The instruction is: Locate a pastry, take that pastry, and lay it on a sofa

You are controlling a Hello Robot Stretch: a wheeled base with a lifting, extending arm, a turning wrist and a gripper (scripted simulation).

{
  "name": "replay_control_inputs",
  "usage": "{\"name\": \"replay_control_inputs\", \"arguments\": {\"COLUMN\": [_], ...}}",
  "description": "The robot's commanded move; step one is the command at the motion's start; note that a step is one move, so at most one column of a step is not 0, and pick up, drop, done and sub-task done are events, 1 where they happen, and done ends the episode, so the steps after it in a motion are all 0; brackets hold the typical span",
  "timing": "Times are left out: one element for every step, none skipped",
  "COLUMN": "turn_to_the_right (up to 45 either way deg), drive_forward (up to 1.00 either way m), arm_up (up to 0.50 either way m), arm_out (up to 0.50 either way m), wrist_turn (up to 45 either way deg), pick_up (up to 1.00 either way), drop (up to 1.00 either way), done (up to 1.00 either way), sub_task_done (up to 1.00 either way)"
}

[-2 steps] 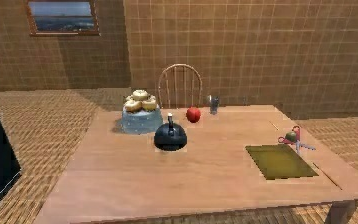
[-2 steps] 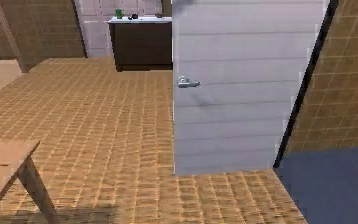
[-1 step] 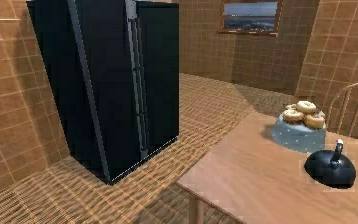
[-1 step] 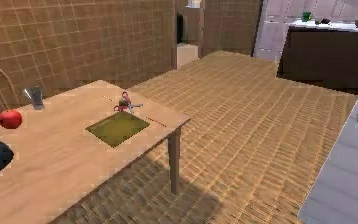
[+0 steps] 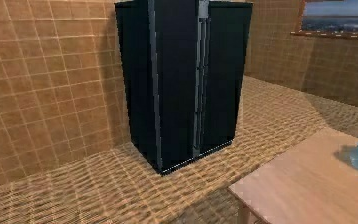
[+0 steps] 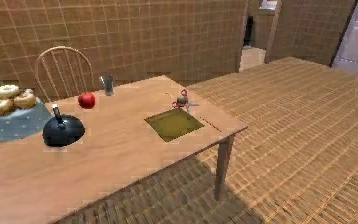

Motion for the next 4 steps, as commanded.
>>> {"name": "replay_control_inputs", "arguments": {"turn_to_the_right": [0.0,3.0,0.0,45.0], "drive_forward": [0.75,0.0,0.1,0.0], "arm_up": [0.0,0.0,0.0,0.0], "arm_out": [0.0,0.0,0.0,0.0], "wrist_turn": [0.0,0.0,0.0,0.0], "pick_up": [0.0,0.0,0.0,0.0], "drop": [0.0,0.0,0.0,0.0], "done": [0.0,0.0,0.0,0.0], "sub_task_done": [0.0,0.0,0.0,0.0]}}
